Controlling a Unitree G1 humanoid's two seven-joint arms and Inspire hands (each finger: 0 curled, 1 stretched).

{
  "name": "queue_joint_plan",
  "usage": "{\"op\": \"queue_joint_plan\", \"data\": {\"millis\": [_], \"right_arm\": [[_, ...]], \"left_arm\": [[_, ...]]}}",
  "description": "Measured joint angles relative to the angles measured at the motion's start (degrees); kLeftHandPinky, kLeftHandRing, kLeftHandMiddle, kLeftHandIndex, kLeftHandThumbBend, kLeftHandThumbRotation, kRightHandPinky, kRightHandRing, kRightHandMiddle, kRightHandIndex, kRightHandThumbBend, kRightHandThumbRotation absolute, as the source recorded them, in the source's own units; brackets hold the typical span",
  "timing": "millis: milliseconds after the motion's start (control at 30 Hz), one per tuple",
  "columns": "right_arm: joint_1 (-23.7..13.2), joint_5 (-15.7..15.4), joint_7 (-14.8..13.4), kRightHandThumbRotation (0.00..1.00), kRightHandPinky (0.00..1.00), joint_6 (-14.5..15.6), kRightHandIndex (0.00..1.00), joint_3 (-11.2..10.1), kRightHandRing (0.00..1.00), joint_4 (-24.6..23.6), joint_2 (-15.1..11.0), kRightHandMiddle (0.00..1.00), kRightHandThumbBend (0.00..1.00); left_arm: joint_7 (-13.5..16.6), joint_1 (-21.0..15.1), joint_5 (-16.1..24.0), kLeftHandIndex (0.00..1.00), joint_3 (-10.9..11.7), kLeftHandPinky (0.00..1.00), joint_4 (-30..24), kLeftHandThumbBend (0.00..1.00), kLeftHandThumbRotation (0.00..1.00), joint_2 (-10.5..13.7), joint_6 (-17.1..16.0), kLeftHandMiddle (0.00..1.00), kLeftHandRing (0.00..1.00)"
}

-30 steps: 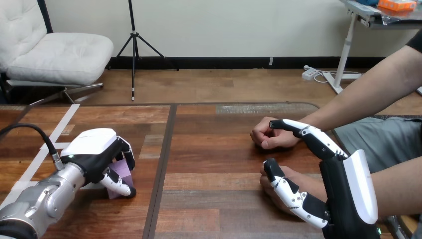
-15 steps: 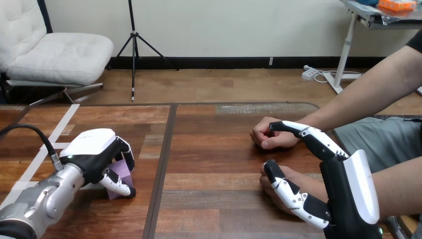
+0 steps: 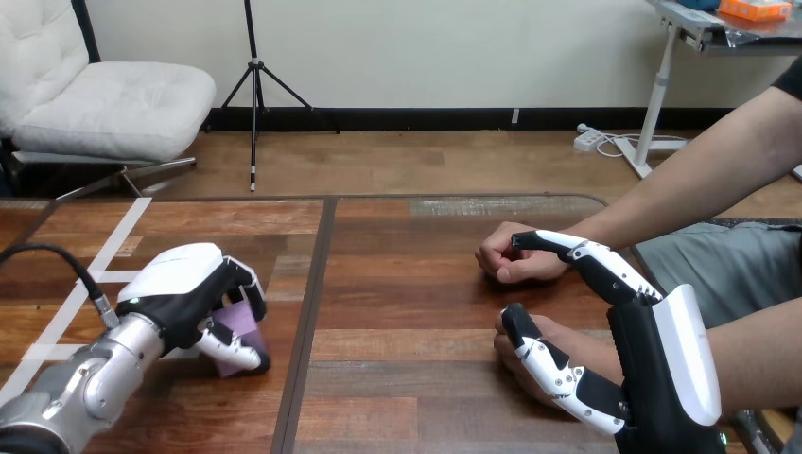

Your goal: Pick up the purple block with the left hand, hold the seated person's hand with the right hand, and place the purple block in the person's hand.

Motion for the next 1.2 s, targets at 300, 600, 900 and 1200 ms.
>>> {"op": "queue_joint_plan", "data": {"millis": [300,600,900,1200], "right_arm": [[0.0,0.0,0.0,0.5,0.73,0.3,0.72,0.0,0.76,0.0,0.0,0.74,0.41],[0.0,0.0,0.1,0.49,0.71,0.7,0.72,0.0,0.76,0.0,0.0,0.75,0.41],[0.0,0.3,0.6,0.49,0.69,1.4,0.73,0.0,0.76,0.0,0.0,0.76,0.41],[0.0,0.2,0.7,0.47,0.71,1.7,0.73,0.0,0.76,-0.1,0.0,0.76,0.42]], "left_arm": [[-1.1,1.9,-8.2,0.47,4.7,0.35,0.0,0.7,0.04,-1.9,-4.8,0.46,0.39],[-1.3,3.7,-13.3,0.48,8.3,0.33,-0.6,0.73,0.12,-3.6,-8.2,0.47,0.39],[-1.0,5.9,-15.6,0.49,11.0,0.33,-3.0,0.76,0.17,-4.8,-9.2,0.47,0.39],[-0.7,8.7,-17.9,0.51,13.5,0.33,-5.6,0.76,0.16,-6.2,-10.8,0.48,0.4]]}}
